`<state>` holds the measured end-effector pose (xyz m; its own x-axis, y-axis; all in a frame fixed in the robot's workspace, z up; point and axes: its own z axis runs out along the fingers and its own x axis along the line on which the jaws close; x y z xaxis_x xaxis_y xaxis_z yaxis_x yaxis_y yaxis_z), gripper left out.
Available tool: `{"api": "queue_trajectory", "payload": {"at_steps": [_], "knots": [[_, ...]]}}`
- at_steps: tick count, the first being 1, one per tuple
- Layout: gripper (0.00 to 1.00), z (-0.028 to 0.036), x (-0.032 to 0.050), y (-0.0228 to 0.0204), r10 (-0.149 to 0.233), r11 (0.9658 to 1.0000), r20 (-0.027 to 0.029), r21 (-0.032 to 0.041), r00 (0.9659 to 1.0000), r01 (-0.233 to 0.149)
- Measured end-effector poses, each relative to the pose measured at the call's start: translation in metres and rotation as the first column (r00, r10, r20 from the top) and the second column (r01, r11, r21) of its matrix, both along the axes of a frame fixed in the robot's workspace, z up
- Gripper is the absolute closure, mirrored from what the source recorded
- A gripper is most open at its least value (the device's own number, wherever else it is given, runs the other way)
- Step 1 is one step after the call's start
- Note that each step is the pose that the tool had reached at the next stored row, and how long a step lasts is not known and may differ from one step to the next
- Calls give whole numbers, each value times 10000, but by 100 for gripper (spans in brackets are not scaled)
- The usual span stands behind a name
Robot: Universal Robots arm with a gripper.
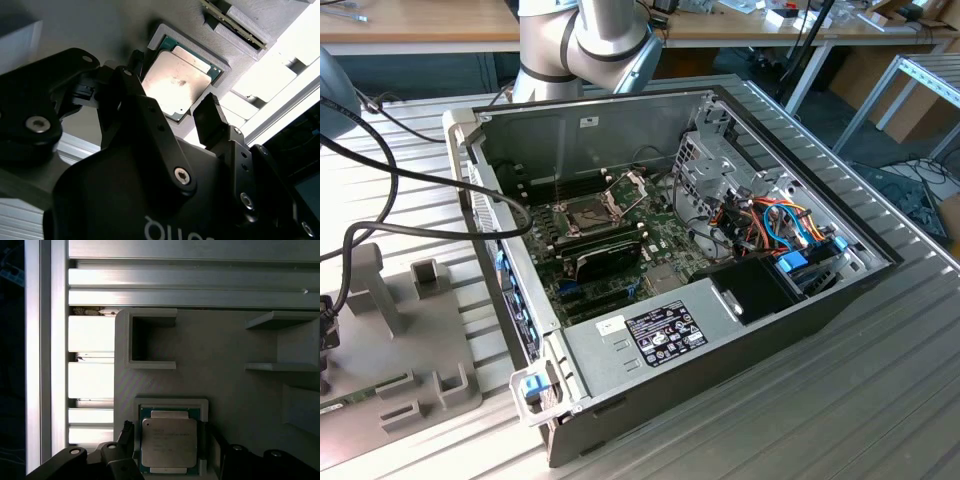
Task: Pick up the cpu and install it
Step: 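Pick up the cpu and move it towards the insertion slot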
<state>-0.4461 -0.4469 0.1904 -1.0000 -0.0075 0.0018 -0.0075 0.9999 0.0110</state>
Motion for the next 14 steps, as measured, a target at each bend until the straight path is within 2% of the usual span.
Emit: {"api": "queue_trajectory", "payload": {"at_steps": [14], "knots": [[34, -1, 0, 4, -6, 10000, 1, -5, 10000, 6]]}}
